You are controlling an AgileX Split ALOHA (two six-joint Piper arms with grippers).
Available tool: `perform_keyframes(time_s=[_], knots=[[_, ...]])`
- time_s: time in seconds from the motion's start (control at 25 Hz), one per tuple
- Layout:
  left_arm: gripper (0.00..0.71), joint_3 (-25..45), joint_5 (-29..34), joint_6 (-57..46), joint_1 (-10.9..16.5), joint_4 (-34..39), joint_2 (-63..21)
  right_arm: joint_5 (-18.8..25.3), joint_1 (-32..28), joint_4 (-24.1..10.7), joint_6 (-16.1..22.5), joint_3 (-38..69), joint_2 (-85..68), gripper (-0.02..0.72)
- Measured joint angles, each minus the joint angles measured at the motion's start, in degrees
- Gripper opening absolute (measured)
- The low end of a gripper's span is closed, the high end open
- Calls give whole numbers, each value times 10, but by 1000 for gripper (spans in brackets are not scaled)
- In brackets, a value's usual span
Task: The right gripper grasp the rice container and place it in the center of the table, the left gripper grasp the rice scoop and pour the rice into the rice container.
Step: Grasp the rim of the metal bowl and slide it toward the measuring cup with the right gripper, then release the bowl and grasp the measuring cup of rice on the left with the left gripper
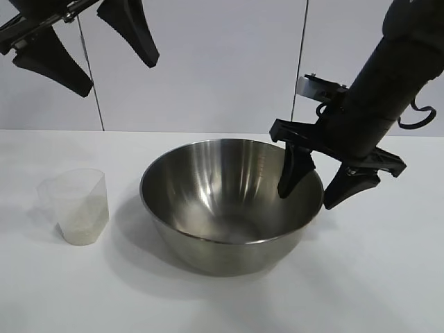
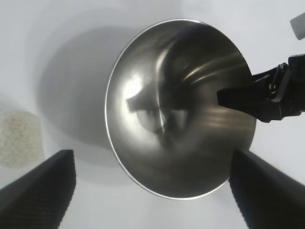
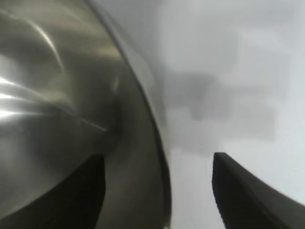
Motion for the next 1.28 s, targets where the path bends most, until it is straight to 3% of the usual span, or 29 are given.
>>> perform_keyframes(time_s=[0.12,0.32,0.76,1.04,1.28], knots=[[633,0,0,0,0,0,0,24,-24,-8,6,0,-31,463],[633,0,0,0,0,0,0,103,-75,-29,17,-15,-76,463],[633,0,-3,7,0,-9,0,208,-159,-60,17,-54,-150,463],[630,0,-16,49,0,-9,0,213,-159,-55,17,-54,-150,463],[630,0,10,47,0,17,0,213,-159,-55,17,-54,-150,463]])
